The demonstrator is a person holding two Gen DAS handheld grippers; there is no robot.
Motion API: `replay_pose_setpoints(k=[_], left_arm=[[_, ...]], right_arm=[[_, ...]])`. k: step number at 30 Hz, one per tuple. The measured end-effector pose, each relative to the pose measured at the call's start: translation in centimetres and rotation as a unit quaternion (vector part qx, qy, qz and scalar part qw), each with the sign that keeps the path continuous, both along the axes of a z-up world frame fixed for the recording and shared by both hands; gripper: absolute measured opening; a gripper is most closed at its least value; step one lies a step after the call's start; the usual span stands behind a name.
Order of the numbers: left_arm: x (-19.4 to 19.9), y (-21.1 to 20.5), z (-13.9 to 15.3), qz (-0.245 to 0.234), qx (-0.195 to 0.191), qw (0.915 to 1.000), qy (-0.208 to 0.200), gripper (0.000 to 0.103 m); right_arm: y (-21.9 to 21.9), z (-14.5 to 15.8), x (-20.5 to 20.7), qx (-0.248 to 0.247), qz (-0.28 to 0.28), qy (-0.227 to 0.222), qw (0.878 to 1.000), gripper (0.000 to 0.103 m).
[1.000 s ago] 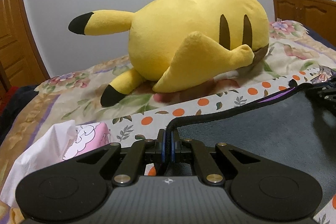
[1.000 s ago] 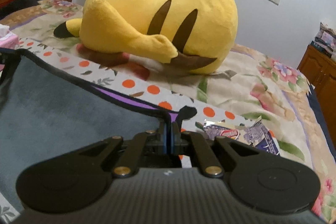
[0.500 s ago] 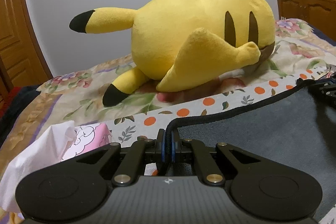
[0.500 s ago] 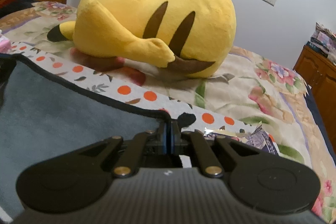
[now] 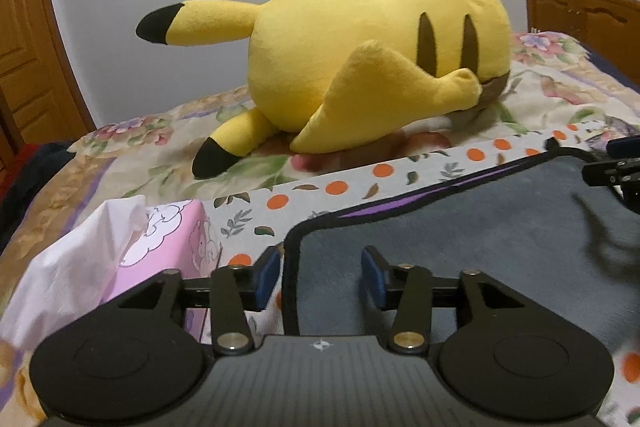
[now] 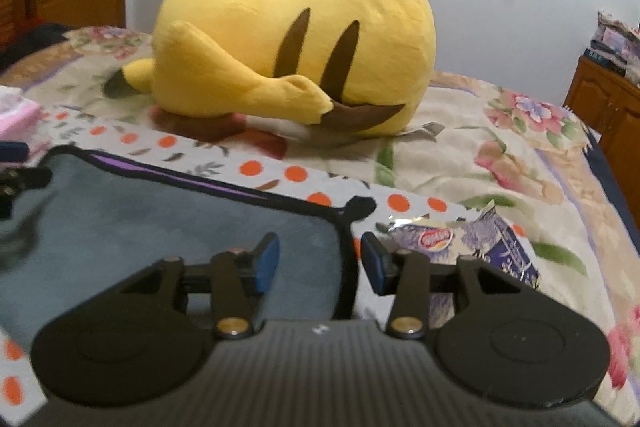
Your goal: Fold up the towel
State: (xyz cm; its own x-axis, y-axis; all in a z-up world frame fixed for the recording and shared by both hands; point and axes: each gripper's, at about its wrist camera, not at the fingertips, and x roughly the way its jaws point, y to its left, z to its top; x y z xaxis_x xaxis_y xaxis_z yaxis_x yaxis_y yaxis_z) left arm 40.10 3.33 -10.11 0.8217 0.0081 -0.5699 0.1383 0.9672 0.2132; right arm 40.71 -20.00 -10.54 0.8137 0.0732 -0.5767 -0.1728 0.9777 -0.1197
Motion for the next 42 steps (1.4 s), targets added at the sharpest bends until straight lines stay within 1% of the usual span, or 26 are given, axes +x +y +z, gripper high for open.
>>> replay_pose_setpoints(k=[1,5,6,11,13,15,18,19,20,22,29,31,33,35,36,38,39,40,41,42], left_arm=[[-0.5,-0.1,0.3,-0.002,0.000,1.0000,0.000,0.056],[-2.6,-0.3,1.2,-0.005,-0.008,0.9999,0.004,0.062],[-3.1,-0.4,1.4,-0.006,-0.009,0.9999,0.005,0.066],[-6.1,-0.8,2.9,-0.009,-0.014,0.9998,0.007,0.072],[-7.2,-0.9,3.4,-0.010,-0.018,0.9998,0.008,0.078],[-8.3,-1.0,4.0,-0.013,-0.016,0.9998,0.007,0.080],[-9.9,-1.1,4.9,-0.017,-0.014,0.9997,0.006,0.084],[-10.4,-1.1,5.2,-0.018,-0.015,0.9997,0.004,0.085],[-11.1,-1.2,5.6,-0.020,-0.015,0.9997,0.002,0.086],[-12.1,-1.2,6.1,-0.020,-0.017,0.9997,-0.001,0.089],[-15.3,-1.6,8.0,-0.023,-0.026,0.9993,-0.013,0.096],[-16.2,-1.8,8.5,-0.024,-0.025,0.9992,-0.019,0.102],[-17.1,-1.9,8.9,-0.025,-0.026,0.9989,-0.028,0.103],[-17.8,-2.0,9.2,-0.025,-0.027,0.9988,-0.031,0.103],[-18.2,-2.0,9.3,-0.027,-0.029,0.9988,-0.030,0.103],[-18.8,-2.1,9.7,-0.028,-0.031,0.9985,-0.034,0.103],[-19.0,-2.2,9.9,-0.029,-0.031,0.9985,-0.036,0.103],[-19.3,-2.3,10.1,-0.030,-0.031,0.9983,-0.039,0.103],[-19.6,-2.4,10.4,-0.030,-0.032,0.9982,-0.041,0.103],[-19.8,-2.4,10.5,-0.030,-0.034,0.9981,-0.043,0.103]], right_arm=[[0.0,0.3,-0.6,0.005,0.002,-0.001,1.000,0.046],[-0.3,1.6,-2.9,0.029,0.009,0.002,1.000,0.047],[-0.4,1.9,-3.5,0.033,0.009,0.003,0.999,0.048],[-0.9,3.2,-6.3,0.043,0.009,0.003,0.999,0.048],[-1.3,3.8,-7.5,0.051,0.008,0.001,0.999,0.049],[-1.6,4.3,-8.7,0.056,0.009,-0.002,0.998,0.050],[-1.9,5.2,-10.5,0.059,0.012,-0.008,0.998,0.053],[-1.9,5.4,-11.0,0.060,0.015,-0.009,0.998,0.055],[-2.0,5.6,-11.6,0.059,0.018,-0.013,0.998,0.059],[-2.1,6.2,-12.7,0.059,0.015,-0.019,0.998,0.064],[-2.3,7.8,-15.9,0.074,0.012,-0.034,0.997,0.067],[-2.2,8.0,-16.8,0.075,0.016,-0.036,0.996,0.068],[-2.1,8.3,-17.6,0.071,0.017,-0.042,0.996,0.071],[-2.0,8.6,-18.4,0.071,0.018,-0.046,0.996,0.080],[-2.0,8.7,-18.8,0.072,0.018,-0.048,0.996,0.082],[-2.1,8.9,-19.5,0.073,0.017,-0.052,0.996,0.093],[-2.2,9.0,-19.8,0.074,0.015,-0.054,0.996,0.095],[-2.2,9.1,-20.1,0.075,0.014,-0.055,0.996,0.101],[-2.2,9.2,-20.3,0.075,0.013,-0.056,0.996,0.103],[-2.3,9.2,-20.5,0.074,0.013,-0.057,0.996,0.103]])
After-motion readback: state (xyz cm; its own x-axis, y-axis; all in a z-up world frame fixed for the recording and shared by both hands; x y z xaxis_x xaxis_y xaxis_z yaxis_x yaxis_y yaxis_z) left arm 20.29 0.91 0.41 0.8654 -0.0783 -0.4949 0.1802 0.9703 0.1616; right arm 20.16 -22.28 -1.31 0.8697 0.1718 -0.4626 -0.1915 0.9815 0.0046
